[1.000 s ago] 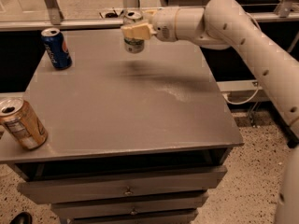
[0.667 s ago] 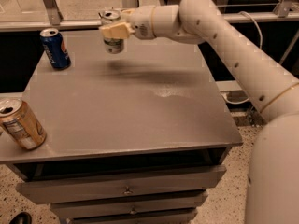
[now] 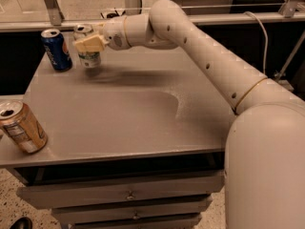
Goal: Move 7up can near pepsi can
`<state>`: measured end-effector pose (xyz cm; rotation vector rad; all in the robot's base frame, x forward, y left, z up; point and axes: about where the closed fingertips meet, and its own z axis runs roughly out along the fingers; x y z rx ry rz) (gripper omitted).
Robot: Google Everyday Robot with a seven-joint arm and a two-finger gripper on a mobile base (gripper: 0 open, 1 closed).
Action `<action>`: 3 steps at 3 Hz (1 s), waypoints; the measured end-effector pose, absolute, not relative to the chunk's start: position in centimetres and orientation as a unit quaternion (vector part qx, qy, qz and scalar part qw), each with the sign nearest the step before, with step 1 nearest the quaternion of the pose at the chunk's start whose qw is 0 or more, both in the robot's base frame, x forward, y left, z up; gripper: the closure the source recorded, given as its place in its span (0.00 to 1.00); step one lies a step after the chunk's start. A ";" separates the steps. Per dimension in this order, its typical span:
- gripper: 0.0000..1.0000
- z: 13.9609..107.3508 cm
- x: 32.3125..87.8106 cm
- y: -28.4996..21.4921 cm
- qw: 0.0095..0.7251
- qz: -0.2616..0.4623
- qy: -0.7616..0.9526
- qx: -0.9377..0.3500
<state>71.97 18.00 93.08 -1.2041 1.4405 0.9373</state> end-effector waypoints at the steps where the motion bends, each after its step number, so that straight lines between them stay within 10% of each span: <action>1: 1.00 91.5 72.7 20.6 0.487 0.395 0.595 -0.504; 3: 0.77 91.0 75.4 21.5 0.483 0.396 0.601 -0.499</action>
Offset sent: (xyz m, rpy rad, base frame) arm 0.0393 0.0365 -0.0190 -0.0007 0.0076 0.0054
